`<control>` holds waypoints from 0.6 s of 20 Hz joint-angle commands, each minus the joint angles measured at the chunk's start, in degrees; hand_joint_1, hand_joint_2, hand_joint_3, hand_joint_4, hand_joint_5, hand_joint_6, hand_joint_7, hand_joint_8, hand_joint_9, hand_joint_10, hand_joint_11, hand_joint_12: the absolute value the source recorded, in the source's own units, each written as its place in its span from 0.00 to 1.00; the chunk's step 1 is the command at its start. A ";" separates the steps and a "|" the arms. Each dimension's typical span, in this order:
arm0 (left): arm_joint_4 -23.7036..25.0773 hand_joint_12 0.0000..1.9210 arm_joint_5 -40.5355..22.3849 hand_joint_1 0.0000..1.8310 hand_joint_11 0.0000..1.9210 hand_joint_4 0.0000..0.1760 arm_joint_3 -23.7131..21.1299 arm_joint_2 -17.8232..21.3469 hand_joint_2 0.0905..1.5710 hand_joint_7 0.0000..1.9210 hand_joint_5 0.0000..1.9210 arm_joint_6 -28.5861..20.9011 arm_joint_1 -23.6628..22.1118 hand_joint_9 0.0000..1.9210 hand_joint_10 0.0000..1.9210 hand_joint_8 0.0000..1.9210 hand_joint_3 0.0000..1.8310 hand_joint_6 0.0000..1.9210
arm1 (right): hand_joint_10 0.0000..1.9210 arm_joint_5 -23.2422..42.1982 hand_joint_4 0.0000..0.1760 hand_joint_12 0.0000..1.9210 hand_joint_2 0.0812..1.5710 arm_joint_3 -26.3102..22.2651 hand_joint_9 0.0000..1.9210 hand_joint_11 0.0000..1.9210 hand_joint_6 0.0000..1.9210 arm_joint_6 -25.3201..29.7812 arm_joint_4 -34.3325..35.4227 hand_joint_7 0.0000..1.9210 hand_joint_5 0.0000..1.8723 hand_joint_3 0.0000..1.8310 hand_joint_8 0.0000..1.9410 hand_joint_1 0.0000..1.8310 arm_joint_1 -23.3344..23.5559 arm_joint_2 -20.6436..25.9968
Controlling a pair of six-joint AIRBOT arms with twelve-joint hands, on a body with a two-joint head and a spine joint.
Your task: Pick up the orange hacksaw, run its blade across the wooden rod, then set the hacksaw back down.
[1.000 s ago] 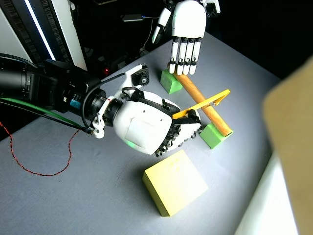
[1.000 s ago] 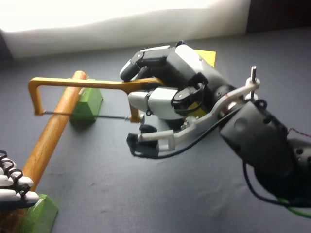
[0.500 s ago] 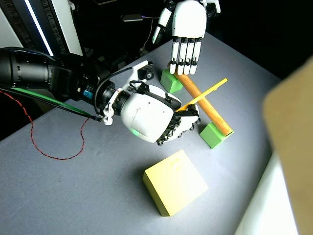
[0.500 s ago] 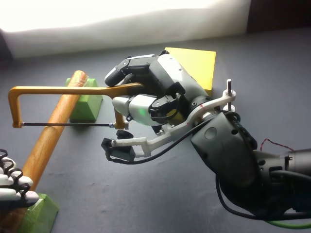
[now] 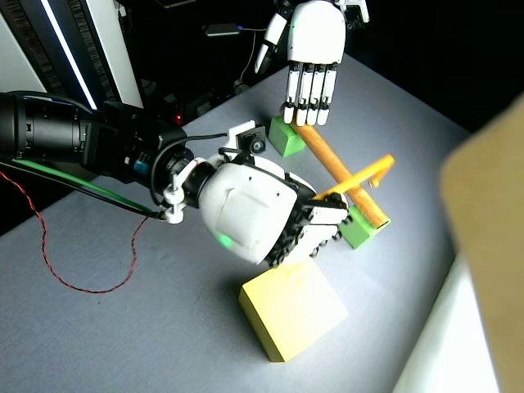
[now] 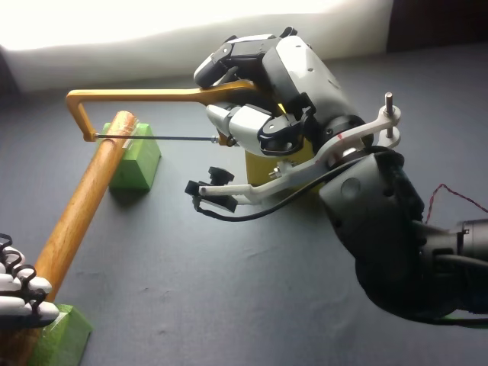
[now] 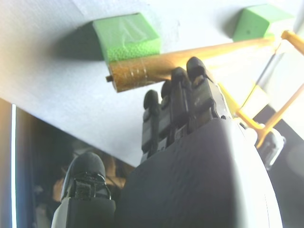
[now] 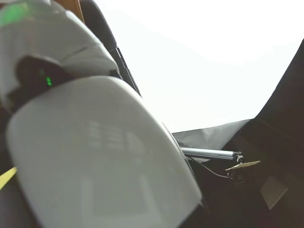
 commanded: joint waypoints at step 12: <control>-0.75 0.11 -0.09 0.00 0.00 0.00 0.21 -0.12 0.77 0.09 0.09 -0.08 -0.49 0.07 0.00 0.00 0.00 0.00 | 0.53 5.48 0.00 0.62 0.70 0.83 0.55 0.50 0.50 0.16 -6.04 0.53 0.47 0.00 0.56 0.70 -1.16 -2.99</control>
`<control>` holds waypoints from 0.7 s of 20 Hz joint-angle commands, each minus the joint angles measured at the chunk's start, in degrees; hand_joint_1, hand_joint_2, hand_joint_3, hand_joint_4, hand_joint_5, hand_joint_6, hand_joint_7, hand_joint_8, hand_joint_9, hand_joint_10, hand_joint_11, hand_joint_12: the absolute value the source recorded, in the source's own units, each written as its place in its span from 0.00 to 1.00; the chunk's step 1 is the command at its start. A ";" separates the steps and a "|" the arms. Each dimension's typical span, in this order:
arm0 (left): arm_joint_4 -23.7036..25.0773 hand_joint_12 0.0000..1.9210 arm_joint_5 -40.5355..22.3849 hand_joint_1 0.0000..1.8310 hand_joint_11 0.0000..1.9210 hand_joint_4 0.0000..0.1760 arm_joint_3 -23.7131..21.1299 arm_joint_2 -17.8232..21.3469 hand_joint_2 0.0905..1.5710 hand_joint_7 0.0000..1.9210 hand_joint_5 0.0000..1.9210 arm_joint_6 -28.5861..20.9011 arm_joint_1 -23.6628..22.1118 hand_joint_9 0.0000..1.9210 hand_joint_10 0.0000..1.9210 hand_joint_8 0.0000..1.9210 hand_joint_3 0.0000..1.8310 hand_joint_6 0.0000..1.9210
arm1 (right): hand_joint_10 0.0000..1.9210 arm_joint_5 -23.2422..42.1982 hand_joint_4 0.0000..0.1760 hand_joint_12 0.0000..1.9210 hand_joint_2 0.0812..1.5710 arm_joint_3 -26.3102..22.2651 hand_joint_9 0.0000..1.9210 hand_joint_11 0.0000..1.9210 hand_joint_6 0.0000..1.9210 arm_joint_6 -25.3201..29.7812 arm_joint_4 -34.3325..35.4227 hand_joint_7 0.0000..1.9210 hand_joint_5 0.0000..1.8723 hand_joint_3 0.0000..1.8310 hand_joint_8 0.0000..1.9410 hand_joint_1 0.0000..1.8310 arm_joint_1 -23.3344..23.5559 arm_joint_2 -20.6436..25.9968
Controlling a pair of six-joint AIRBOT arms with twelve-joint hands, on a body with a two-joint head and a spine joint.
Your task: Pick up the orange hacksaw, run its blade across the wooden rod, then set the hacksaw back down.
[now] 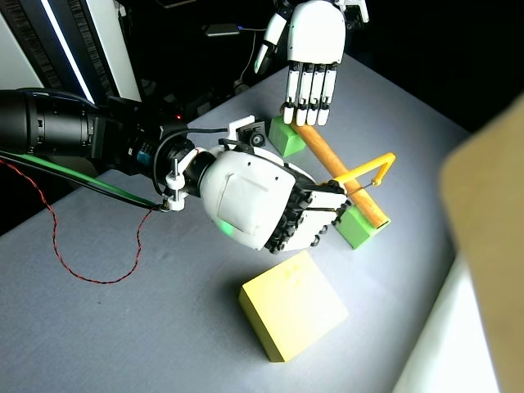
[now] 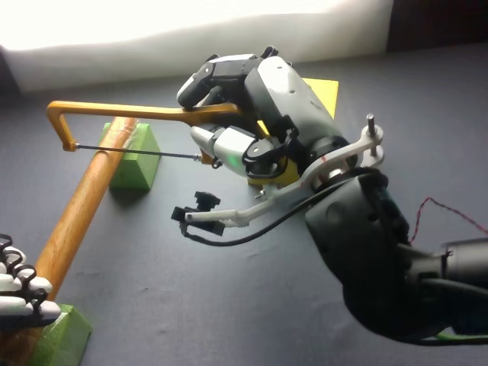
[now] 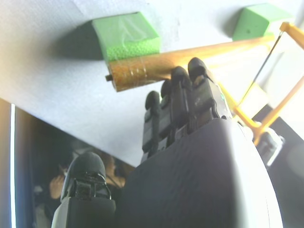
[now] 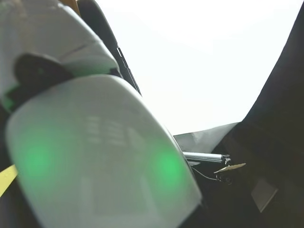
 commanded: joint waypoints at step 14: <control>-0.77 0.09 -0.13 0.00 0.00 0.00 0.34 -0.25 0.77 0.07 0.07 -0.08 -0.40 0.06 0.00 0.00 0.00 0.00 | 0.60 2.04 0.00 0.64 0.69 9.08 0.55 0.49 0.46 5.67 -5.02 0.51 0.47 0.00 0.54 0.74 1.30 -10.69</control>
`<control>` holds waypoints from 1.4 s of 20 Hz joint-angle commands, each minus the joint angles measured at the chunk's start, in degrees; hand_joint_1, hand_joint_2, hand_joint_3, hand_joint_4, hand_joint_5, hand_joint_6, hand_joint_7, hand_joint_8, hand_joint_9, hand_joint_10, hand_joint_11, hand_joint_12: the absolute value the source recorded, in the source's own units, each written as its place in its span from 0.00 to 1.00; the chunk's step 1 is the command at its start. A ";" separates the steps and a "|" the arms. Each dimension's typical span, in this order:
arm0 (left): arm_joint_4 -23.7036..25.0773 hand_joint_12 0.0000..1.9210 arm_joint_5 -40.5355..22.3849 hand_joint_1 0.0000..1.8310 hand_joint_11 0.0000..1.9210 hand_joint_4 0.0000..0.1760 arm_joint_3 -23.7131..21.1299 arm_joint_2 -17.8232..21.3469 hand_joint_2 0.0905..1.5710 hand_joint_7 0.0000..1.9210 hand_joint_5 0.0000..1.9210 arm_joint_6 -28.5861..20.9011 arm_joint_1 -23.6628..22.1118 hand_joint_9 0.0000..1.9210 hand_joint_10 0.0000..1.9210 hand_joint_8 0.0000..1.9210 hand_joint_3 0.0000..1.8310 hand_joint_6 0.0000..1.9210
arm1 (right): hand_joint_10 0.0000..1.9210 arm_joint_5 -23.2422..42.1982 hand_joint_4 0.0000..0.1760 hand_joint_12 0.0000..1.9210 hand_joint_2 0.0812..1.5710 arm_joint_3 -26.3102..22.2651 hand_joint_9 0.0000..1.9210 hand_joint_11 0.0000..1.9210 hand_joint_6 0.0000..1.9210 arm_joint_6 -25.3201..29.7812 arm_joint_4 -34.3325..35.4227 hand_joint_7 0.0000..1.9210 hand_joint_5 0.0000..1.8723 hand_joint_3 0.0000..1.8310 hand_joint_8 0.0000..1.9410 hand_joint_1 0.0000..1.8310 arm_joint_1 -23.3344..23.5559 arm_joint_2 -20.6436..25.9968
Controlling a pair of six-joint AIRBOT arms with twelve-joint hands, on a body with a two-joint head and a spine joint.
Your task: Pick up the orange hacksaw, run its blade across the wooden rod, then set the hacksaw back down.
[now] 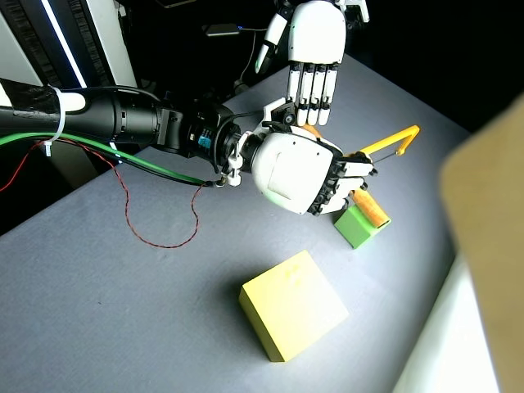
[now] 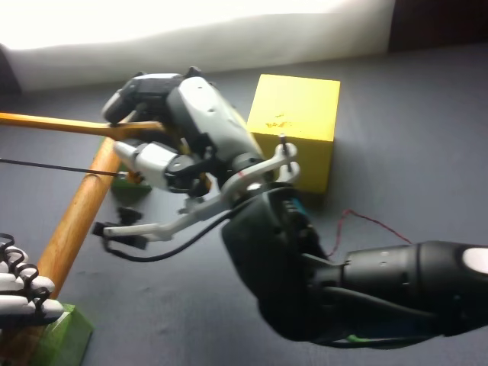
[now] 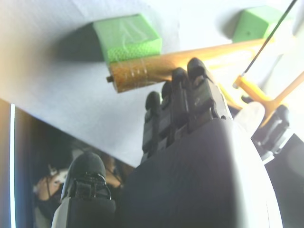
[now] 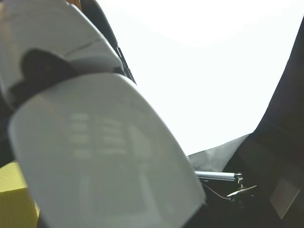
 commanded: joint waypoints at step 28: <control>-0.71 0.11 -4.99 0.00 0.00 0.00 3.08 -1.27 0.77 0.07 0.08 0.47 -1.92 0.06 0.00 0.00 0.00 0.00 | 0.47 12.08 0.00 0.65 0.72 -29.24 0.56 0.49 0.54 8.51 -8.44 0.53 0.45 0.00 0.59 0.68 -13.72 34.75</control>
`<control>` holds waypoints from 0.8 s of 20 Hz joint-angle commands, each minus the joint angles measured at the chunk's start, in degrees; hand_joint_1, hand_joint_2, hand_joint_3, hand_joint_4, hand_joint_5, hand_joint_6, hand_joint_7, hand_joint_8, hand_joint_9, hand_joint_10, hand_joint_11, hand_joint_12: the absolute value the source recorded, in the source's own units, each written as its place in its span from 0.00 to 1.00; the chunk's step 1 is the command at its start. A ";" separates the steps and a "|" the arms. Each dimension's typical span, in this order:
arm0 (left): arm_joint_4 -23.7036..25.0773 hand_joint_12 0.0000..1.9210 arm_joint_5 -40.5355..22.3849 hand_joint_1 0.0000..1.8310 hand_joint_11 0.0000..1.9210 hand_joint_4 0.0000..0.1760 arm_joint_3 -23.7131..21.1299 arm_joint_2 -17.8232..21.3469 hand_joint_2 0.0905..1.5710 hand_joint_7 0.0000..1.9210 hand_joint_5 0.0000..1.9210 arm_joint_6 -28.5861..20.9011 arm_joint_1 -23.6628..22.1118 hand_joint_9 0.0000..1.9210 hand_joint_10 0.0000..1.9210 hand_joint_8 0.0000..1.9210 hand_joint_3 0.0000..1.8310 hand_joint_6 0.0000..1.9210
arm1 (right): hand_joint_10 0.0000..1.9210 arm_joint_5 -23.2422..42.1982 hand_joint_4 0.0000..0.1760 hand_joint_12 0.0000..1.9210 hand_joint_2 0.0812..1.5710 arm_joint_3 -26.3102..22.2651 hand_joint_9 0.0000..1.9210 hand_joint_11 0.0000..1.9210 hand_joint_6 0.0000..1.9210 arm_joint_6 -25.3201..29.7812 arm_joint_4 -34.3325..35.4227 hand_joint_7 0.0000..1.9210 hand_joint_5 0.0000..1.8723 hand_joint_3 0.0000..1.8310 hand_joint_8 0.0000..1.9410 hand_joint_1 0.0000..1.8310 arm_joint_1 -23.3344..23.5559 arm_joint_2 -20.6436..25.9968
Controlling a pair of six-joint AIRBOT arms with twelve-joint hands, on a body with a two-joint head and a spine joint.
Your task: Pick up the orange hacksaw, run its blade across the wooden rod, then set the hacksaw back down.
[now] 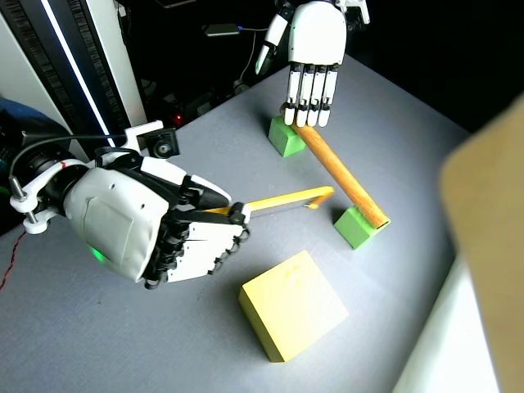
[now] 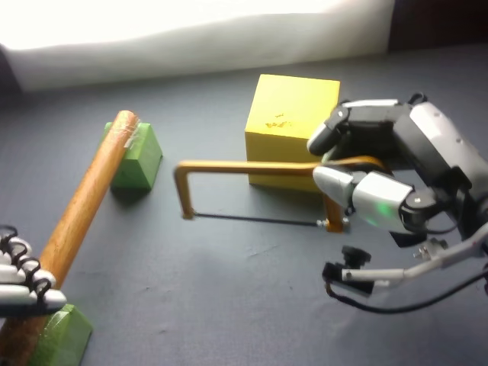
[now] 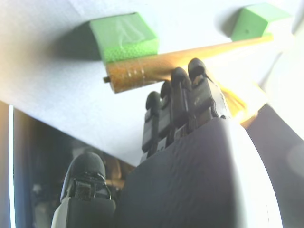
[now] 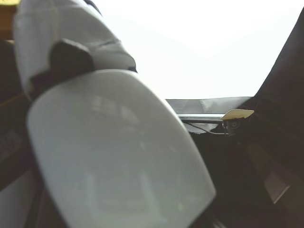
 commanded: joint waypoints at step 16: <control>-10.27 0.14 -34.47 0.00 0.00 0.00 4.66 -2.82 0.78 0.10 0.10 6.74 -4.83 0.07 0.00 0.00 0.00 0.00 | 0.45 11.70 0.00 0.67 0.77 6.88 0.38 0.35 0.67 8.74 -8.18 0.31 0.41 0.00 0.43 0.61 -12.30 -4.85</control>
